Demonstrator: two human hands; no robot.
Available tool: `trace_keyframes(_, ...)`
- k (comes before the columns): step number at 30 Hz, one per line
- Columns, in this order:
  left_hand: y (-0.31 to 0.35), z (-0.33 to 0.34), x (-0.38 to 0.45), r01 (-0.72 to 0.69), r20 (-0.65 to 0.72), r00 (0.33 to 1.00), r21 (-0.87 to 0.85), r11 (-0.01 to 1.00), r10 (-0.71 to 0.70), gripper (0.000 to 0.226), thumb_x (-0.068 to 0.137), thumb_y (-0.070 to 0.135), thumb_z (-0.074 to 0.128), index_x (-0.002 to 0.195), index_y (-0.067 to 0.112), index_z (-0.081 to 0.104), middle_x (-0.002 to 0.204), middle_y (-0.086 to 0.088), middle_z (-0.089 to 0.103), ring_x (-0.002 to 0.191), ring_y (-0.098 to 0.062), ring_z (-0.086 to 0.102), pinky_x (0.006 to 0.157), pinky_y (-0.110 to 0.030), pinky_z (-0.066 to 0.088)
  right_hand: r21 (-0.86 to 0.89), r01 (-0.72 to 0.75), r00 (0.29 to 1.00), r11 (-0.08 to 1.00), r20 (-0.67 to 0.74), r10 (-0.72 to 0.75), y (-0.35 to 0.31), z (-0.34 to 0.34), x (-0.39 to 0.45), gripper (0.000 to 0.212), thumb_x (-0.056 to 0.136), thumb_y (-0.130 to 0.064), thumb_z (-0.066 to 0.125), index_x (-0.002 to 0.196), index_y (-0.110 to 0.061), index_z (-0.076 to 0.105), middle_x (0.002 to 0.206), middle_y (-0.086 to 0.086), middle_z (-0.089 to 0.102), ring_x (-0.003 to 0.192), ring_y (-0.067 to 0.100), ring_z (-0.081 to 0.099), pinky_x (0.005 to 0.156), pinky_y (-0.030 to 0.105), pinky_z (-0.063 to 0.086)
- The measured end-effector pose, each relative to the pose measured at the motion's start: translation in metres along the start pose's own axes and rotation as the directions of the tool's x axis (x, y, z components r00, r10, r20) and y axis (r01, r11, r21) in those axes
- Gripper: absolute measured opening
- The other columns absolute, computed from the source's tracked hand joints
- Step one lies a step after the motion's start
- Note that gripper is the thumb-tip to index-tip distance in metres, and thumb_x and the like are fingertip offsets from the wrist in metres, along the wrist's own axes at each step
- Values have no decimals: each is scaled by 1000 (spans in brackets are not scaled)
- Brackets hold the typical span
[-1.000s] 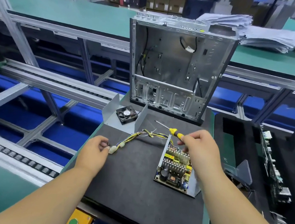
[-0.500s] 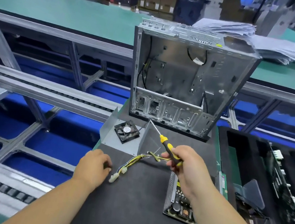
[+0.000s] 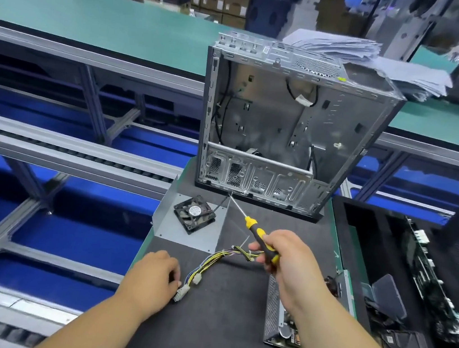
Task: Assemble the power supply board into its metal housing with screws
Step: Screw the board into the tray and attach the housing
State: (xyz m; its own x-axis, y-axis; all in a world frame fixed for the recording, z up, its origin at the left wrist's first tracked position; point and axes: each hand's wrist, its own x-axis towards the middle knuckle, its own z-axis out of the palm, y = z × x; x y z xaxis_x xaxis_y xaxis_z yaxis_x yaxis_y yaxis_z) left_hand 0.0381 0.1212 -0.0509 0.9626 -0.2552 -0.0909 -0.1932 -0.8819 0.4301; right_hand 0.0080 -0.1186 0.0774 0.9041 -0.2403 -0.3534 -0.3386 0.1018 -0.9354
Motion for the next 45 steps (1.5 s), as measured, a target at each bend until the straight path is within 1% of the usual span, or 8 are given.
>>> trace_keyframes(11, -9, -6, -1, -216, 15, 976, 11, 976, 216, 9, 83, 28, 64, 89, 35, 65, 92, 20, 47, 95, -4, 45, 70, -12, 29, -57, 33, 999, 998, -40, -35, 6, 12, -14, 2, 93, -13, 54, 93, -11, 52, 80, 8, 75, 56, 12, 55, 64, 32, 39)
trace_keyframes(20, -8, -4, 0, -247, 36, 969, 61, 967, 245, 10, 87, 25, 58, 86, 35, 61, 94, 18, 47, 94, -8, 44, 81, -20, 38, -82, 47, 996, 996, -66, -52, 5, 14, -24, 3, 92, -12, 53, 90, -12, 53, 83, 10, 75, 57, 14, 55, 64, 32, 39)
trace_keyframes(24, -7, -10, 2, -200, -27, 980, -14, 980, 200, 19, 91, 21, 57, 79, 33, 52, 88, 17, 49, 89, -9, 46, 77, -22, 41, -76, 52, 994, 996, -87, -59, 1, 13, -27, 3, 92, -11, 53, 89, -12, 53, 80, 11, 75, 55, 12, 55, 63, 32, 39)
trace_keyframes(27, -1, -22, 4, -72, -77, 996, -299, 952, 51, 23, 93, 18, 55, 77, 32, 49, 80, 10, 55, 73, -8, 50, 60, -17, 40, -83, 57, 995, 995, -79, -63, -1, 14, -29, 5, 92, -9, 52, 88, -13, 52, 80, 12, 74, 57, 15, 54, 64, 32, 38)
trace_keyframes(31, 16, -39, 8, 89, -27, 986, -754, 651, -165, 13, 93, 18, 60, 86, 29, 61, 83, 6, 62, 72, -5, 54, 66, -18, 44, -89, 75, 996, 993, -39, -79, -7, 14, -31, 4, 92, -8, 56, 92, -12, 57, 76, 12, 71, 58, 16, 53, 61, 28, 41)
trace_keyframes(37, 45, -44, 6, 152, 180, 975, -969, -196, -132, 13, 98, 6, 52, 89, 10, 60, 73, 0, 56, 62, -7, 54, 60, -16, 49, -89, 178, 984, 980, 25, -176, -11, 6, -33, 10, 89, -3, 60, 86, -10, 66, 70, 5, 71, 58, 13, 59, 51, 16, 45)
trace_keyframes(40, 62, -36, 3, 168, 223, 965, -929, -331, -136, 10, 96, 9, 52, 91, 9, 61, 70, 1, 60, 59, -6, 56, 56, -15, 50, -150, 233, 972, 961, 47, -228, -8, -8, -34, 17, 89, -6, 62, 80, -19, 69, 72, 0, 72, 63, 11, 65, 55, 15, 47)
trace_keyframes(45, 104, -19, 0, 171, 212, 969, -945, -280, -126, 10, 82, 13, 62, 92, 11, 62, 74, 1, 60, 61, -5, 59, 57, -14, 51, -255, 279, 960, 926, 57, -273, -8, -51, -32, 14, 89, -18, 64, 82, -29, 68, 77, -3, 72, 64, 11, 64, 64, 27, 53)
